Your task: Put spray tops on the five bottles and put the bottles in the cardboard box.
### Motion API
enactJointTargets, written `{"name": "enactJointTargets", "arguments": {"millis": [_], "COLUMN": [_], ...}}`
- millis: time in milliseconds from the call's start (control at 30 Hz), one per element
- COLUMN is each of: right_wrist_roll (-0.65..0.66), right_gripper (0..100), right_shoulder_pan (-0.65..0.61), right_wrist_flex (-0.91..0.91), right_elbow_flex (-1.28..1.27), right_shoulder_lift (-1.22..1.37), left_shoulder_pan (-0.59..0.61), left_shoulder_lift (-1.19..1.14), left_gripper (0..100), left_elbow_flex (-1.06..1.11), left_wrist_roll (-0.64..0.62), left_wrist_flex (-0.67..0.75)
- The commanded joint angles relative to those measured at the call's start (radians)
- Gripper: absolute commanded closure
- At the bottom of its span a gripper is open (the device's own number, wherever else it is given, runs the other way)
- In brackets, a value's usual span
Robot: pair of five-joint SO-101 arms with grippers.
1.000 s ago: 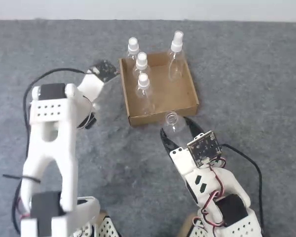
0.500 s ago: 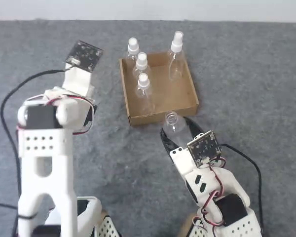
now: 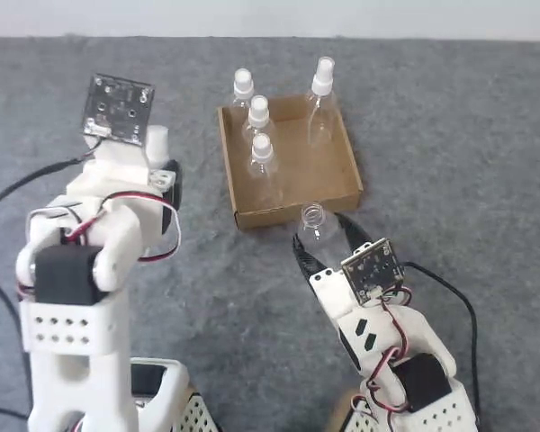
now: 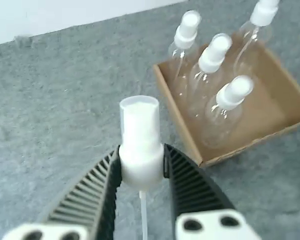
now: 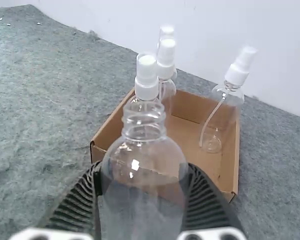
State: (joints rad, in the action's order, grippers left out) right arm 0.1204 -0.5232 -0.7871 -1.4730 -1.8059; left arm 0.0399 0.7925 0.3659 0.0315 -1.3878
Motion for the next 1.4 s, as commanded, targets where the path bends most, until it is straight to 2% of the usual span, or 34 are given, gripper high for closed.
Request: {"name": "enactJointTargets", "arguments": {"millis": [0, 167, 567, 767, 1100, 1200, 1367], "right_wrist_roll": [-0.009, -0.008, 0.0, 0.002, 0.002, 0.005, 0.091], "right_gripper": [99.1, 99.1, 99.1, 99.1, 99.1, 99.1, 99.1], "right_shoulder_pan": [0.004, -0.056, -0.082, -0.082, -0.082, -0.082, -0.084], "right_wrist_flex": [0.019, 0.016, 0.025, 0.025, 0.028, 0.081, 0.171], "right_elbow_flex": [0.02, 0.018, -0.003, -0.005, -0.018, -0.054, -0.127], "right_shoulder_lift": [0.007, 0.007, 0.007, 0.007, 0.007, 0.007, 0.007], "left_shoulder_pan": [-0.015, -0.015, -0.018, -0.078, -0.078, -0.074, -0.081], "left_shoulder_lift": [0.032, 0.032, 0.031, 0.034, 0.034, 0.034, 0.035], "left_gripper": [99, 99, 99, 99, 99, 99, 99], "left_elbow_flex": [-0.035, -0.036, -0.03, 0.065, 0.079, 0.079, 0.091], "left_wrist_roll": [-0.081, -0.13, -0.196, -0.219, -0.304, -0.304, -0.304], "left_wrist_flex": [0.072, 0.109, 0.158, 0.206, 0.181, 0.181, 0.183]}}
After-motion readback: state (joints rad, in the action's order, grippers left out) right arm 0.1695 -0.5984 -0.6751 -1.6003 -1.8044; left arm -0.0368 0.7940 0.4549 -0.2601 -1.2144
